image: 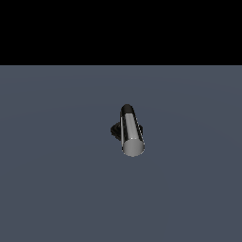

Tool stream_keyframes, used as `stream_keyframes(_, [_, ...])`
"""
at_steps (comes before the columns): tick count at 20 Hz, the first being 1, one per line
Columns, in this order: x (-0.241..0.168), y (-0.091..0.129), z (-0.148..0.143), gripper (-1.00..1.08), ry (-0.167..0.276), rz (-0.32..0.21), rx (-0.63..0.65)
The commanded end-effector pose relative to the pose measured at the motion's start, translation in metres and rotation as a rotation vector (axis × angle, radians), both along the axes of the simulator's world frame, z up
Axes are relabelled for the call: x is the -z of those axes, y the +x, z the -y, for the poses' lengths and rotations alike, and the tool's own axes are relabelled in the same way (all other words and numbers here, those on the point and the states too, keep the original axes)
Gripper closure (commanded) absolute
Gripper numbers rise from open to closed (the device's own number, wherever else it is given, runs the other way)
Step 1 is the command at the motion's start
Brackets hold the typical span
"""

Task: Turn on the faucet by rotating a designated handle.

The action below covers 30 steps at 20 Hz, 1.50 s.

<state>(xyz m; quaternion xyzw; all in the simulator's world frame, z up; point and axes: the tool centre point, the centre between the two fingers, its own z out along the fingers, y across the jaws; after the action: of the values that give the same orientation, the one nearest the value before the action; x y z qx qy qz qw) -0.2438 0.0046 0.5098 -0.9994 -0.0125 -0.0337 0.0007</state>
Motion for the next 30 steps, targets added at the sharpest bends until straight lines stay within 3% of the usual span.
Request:
stream_keyframes(1, [0.000,0.000,0.000,1.08,0.000,0.000,0.000])
stream_keyframes(13, [0.036,0.008,-0.001,1.08,0.000,-0.006,-0.008])
stream_keyframes(30, [0.178,0.038,-0.007,1.08,-0.002,-0.029,-0.037])
